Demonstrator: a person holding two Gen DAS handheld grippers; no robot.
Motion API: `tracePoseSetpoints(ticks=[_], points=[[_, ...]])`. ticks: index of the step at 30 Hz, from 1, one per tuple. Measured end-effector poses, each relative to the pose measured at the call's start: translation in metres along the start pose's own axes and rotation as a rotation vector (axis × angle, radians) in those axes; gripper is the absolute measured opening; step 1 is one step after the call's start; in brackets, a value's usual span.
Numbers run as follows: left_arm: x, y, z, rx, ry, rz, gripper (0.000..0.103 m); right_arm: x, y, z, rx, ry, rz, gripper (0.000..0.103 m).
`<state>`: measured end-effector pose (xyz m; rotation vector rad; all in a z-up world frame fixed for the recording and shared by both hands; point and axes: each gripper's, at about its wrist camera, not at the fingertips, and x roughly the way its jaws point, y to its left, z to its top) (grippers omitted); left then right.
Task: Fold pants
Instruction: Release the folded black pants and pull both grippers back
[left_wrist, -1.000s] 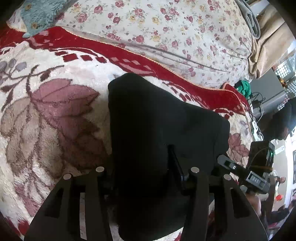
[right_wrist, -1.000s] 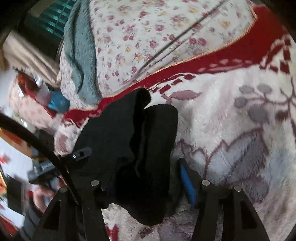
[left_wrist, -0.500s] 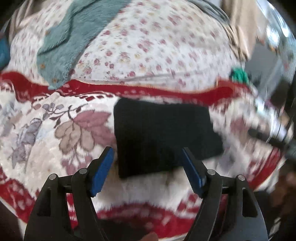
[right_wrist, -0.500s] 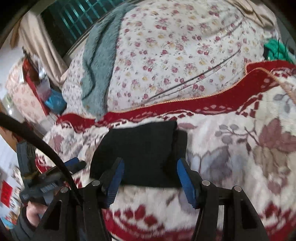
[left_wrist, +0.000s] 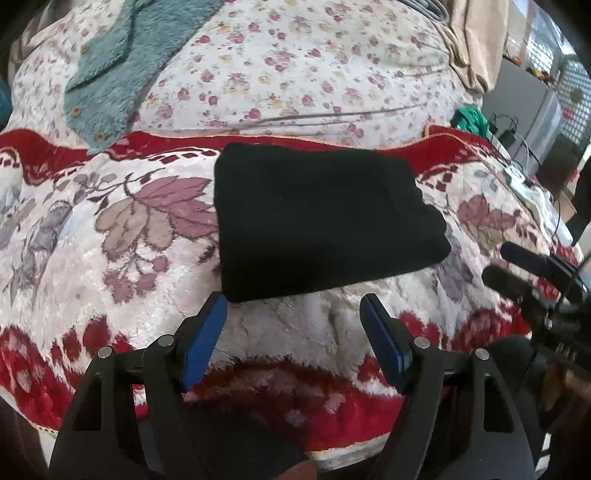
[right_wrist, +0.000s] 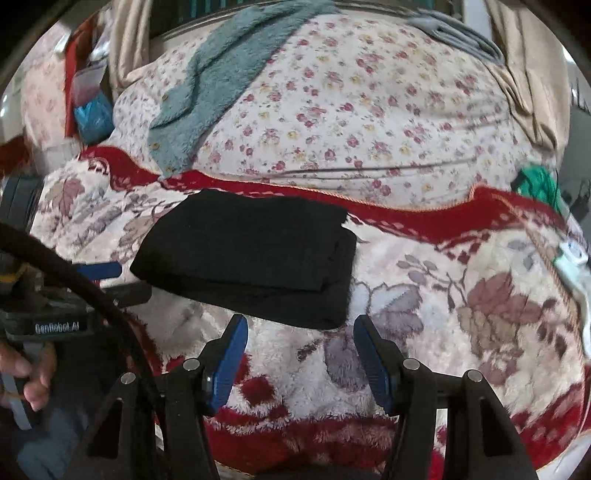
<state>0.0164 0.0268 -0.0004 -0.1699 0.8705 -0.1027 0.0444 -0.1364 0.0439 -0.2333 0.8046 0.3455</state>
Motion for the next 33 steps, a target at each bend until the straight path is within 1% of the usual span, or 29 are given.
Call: tracePoseSetpoints(ticks=[4, 8, 11, 13, 16, 19, 23, 25, 27, 28, 30, 33], points=[[0.002, -0.004, 0.000, 0.024, 0.006, 0.007, 0.075, -0.002, -0.013, -0.002, 0.073, -0.006, 0.056, 0.057], [0.001, -0.003, 0.000, 0.027, 0.000, 0.014, 0.075, -0.009, -0.027, -0.003, 0.154, -0.053, 0.136, 0.057], [-0.001, -0.003, 0.000, 0.025, -0.014, 0.015, 0.075, -0.010, -0.036, -0.006, 0.204, -0.081, 0.152, 0.057], [-0.002, -0.004, 0.000, 0.030, -0.017, 0.015, 0.075, -0.009, -0.042, -0.007, 0.238, -0.087, 0.179, 0.057], [-0.003, -0.007, 0.000, 0.046, -0.022, 0.017, 0.075, -0.014, -0.041, -0.008, 0.235, -0.118, 0.181, 0.057], [-0.002, -0.008, 0.001, 0.049, -0.019, 0.017, 0.075, -0.033, -0.027, -0.011, 0.161, -0.209, 0.109, 0.057], [-0.003, -0.005, 0.000, 0.040, -0.024, 0.002, 0.075, -0.072, 0.006, -0.022, 0.014, -0.405, -0.015, 0.058], [-0.004, -0.004, 0.000, 0.032, -0.027, -0.006, 0.075, -0.090, 0.023, -0.031, -0.067, -0.504, -0.076, 0.062], [-0.004, -0.003, 0.001, 0.027, -0.028, -0.009, 0.075, -0.101, 0.037, -0.038, -0.128, -0.569, -0.110, 0.069], [-0.004, -0.003, 0.001, 0.025, -0.027, -0.010, 0.075, -0.103, 0.040, -0.039, -0.141, -0.584, -0.118, 0.072], [-0.004, -0.002, 0.001, 0.027, -0.029, -0.010, 0.075, -0.107, 0.045, -0.042, -0.165, -0.609, -0.137, 0.073], [-0.004, -0.001, 0.001, 0.026, -0.029, -0.009, 0.075, -0.107, 0.041, -0.040, -0.149, -0.607, -0.134, 0.073]])
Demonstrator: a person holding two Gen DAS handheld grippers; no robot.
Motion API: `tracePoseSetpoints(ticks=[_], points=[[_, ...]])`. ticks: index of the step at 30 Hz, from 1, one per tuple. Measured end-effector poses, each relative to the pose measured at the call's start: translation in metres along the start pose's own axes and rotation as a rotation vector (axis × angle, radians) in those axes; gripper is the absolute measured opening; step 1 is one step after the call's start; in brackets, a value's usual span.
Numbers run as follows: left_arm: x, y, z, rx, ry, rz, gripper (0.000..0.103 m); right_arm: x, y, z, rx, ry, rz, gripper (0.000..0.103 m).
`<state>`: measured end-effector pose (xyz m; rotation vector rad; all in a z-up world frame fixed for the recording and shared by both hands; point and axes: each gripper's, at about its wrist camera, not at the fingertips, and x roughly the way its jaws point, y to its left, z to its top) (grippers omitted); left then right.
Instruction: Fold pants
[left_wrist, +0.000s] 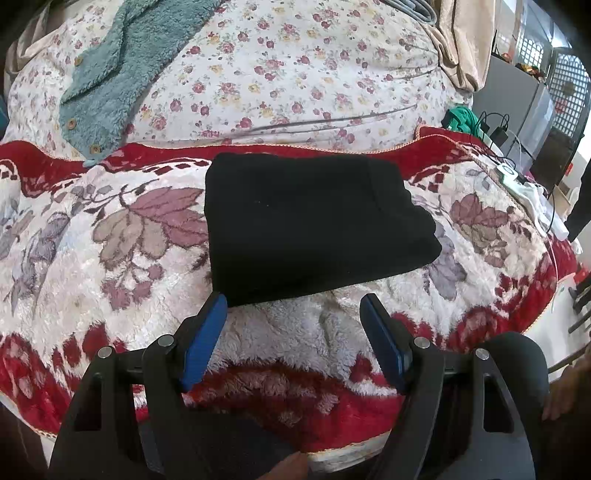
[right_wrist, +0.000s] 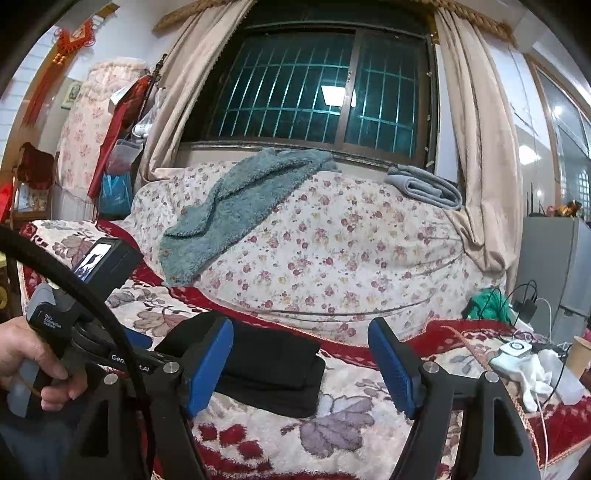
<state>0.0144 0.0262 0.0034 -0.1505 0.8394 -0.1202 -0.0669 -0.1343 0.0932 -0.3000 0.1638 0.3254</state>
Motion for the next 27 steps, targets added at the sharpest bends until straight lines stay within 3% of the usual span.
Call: tracePoseSetpoints(ticks=[10, 15, 18, 21, 25, 27], points=[[0.002, -0.002, 0.001, 0.007, 0.015, 0.030, 0.075, 0.009, -0.006, -0.001, 0.029, 0.050, -0.005, 0.079], [0.005, -0.012, 0.002, 0.047, 0.034, 0.061, 0.075, 0.048, -0.016, -0.006, 0.095, 0.245, 0.043, 0.079], [-0.002, -0.016, 0.006, 0.061, -0.005, 0.044, 0.075, 0.063, -0.025, -0.011, 0.146, 0.318, 0.094, 0.079], [-0.008, -0.012, 0.010, 0.027, -0.050, 0.021, 0.075, 0.066, -0.031, -0.016, 0.179, 0.342, 0.128, 0.079], [-0.005, 0.002, 0.015, -0.085, -0.036, -0.030, 0.087, 0.068, -0.030, -0.019, 0.176, 0.361, 0.127, 0.079], [-0.004, 0.002, 0.016, -0.095, -0.039, -0.011, 0.087, 0.069, -0.027, -0.020, 0.159, 0.370, 0.120, 0.079]])
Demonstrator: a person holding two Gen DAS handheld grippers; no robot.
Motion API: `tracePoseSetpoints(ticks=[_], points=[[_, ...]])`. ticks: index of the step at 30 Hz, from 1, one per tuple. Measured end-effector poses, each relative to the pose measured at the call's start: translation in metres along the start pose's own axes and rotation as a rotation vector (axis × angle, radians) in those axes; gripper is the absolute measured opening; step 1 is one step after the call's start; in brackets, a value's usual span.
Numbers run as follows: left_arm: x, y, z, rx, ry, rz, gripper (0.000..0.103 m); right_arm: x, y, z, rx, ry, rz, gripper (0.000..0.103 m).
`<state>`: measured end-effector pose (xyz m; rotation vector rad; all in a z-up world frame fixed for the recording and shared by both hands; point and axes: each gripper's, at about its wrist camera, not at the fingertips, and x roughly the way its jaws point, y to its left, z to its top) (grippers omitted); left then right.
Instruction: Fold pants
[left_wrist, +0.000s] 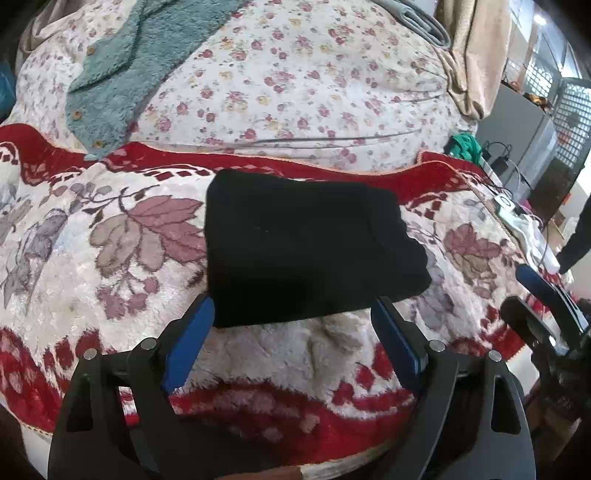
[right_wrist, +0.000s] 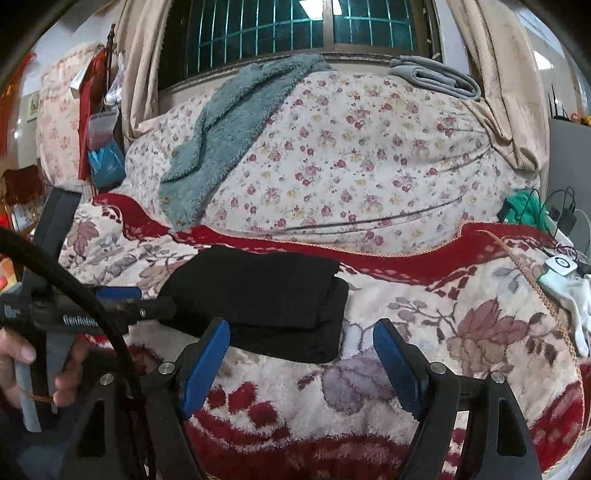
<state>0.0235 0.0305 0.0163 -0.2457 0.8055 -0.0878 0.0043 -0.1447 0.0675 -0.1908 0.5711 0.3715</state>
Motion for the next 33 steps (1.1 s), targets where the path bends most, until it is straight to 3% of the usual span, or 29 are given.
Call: tracePoseSetpoints(ticks=[3, 7, 12, 21, 33], points=[[0.004, -0.003, -0.002, 0.010, -0.003, 0.082, 0.087, 0.003, 0.008, 0.001, -0.044, 0.010, -0.017, 0.079], [0.007, -0.018, -0.009, 0.103, -0.010, 0.175, 0.087, 0.009, 0.020, 0.001, -0.109, 0.036, -0.023, 0.079], [0.012, -0.033, -0.019, 0.199, -0.007, 0.231, 0.087, 0.009, 0.021, 0.000, -0.118, 0.038, -0.005, 0.079], [0.014, -0.022, -0.016, 0.126, 0.020, 0.194, 0.087, 0.011, -0.014, 0.002, 0.060, 0.044, 0.053, 0.079], [0.013, -0.027, -0.018, 0.147, 0.017, 0.189, 0.087, 0.012, -0.008, 0.001, 0.024, 0.055, 0.044, 0.079]])
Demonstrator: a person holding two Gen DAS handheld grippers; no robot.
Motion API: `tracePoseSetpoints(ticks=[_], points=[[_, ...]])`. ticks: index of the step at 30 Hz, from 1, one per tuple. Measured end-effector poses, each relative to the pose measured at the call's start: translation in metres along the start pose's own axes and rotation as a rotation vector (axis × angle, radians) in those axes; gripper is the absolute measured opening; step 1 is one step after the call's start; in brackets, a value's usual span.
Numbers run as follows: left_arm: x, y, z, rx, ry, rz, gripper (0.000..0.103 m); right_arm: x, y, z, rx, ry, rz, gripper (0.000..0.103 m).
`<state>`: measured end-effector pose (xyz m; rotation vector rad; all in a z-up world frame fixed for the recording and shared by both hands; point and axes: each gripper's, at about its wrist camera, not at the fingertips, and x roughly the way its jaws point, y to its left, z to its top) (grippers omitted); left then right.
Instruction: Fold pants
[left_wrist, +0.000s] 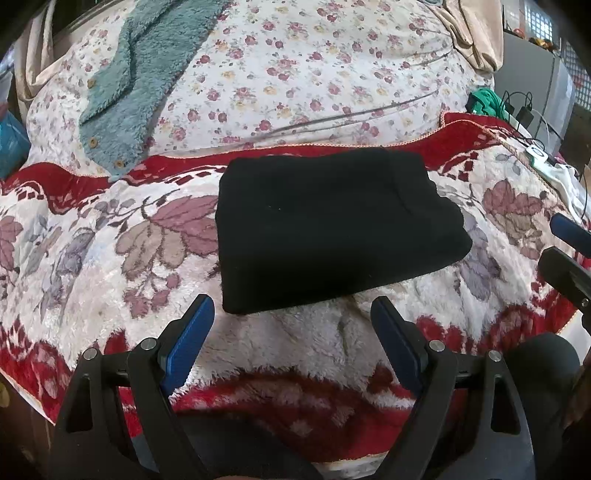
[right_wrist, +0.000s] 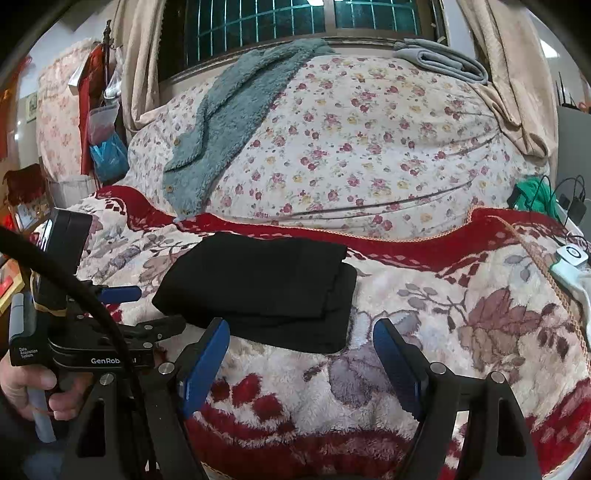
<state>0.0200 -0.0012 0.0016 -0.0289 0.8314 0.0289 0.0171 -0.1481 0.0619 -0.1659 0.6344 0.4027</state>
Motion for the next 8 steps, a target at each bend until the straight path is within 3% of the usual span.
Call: tracePoseSetpoints(ticks=[8], points=[[-0.0031, 0.0006, -0.0008, 0.004, -0.027, 0.029, 0.087, -0.0002, 0.0003, 0.0004, 0.010, -0.004, 0.004, 0.079]])
